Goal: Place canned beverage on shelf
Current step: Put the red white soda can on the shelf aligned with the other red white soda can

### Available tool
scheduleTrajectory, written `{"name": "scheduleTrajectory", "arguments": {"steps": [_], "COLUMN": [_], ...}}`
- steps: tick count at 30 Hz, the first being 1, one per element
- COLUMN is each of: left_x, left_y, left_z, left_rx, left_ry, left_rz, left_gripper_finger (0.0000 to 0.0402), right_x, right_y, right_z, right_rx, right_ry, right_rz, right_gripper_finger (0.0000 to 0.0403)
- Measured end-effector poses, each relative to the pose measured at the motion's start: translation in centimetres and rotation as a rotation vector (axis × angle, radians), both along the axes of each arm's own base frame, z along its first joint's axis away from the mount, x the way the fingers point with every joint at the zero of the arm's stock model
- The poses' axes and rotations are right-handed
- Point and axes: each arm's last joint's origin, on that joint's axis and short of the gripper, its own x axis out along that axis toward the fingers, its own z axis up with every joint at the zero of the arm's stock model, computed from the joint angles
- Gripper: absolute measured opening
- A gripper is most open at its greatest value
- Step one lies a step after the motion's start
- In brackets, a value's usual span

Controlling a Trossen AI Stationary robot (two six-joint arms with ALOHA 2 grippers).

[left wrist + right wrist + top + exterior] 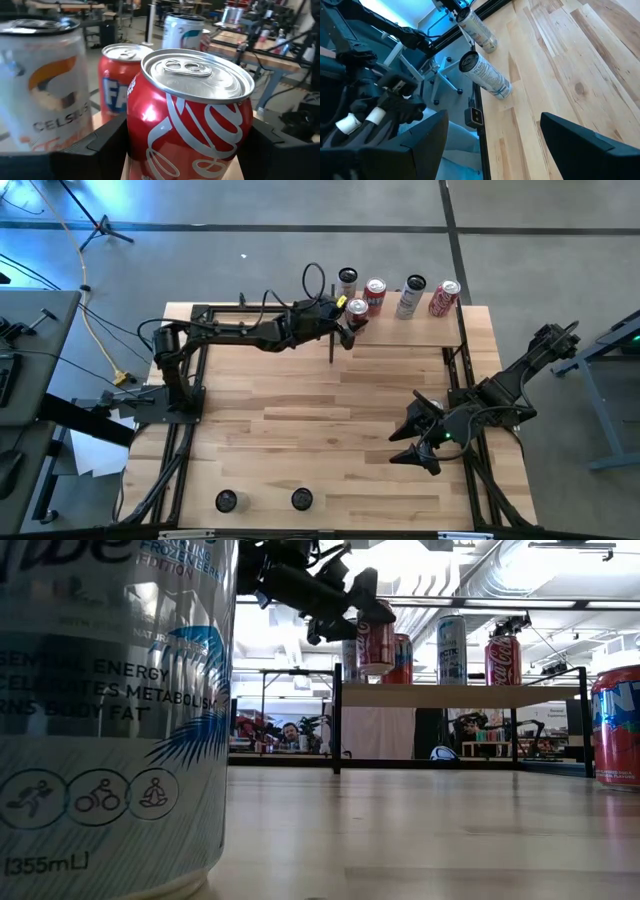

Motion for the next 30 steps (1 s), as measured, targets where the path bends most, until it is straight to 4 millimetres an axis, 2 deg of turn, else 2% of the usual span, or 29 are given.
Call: {"name": "scheduleTrajectory", "arguments": {"steps": [8,19,30], "left_x": [0.6,0.9,0.9], "left_y": [-0.2,-0.5,-0.5], "left_z": [-1.3,-1.9,-1.9], "left_rx": [-0.035,-0.065,-0.073], "left_ry": [0.014,0.008,0.006], "left_rz": [0.052,0.068,0.062], "left_gripper_finger": [0.0259,0.0261,0.0298], "right_x": [0.0,0.0,0.0], "right_y": [0.0,0.0,0.0], "right_z": [0.0,0.0,0.0], "right_rx": [0.0,0.0,0.0], "right_ry": [0.0,0.0,0.0], "right_rz": [0.0,0.0,-0.001], "right_gripper_finger": [0.0304,0.0304,0.0304]}}
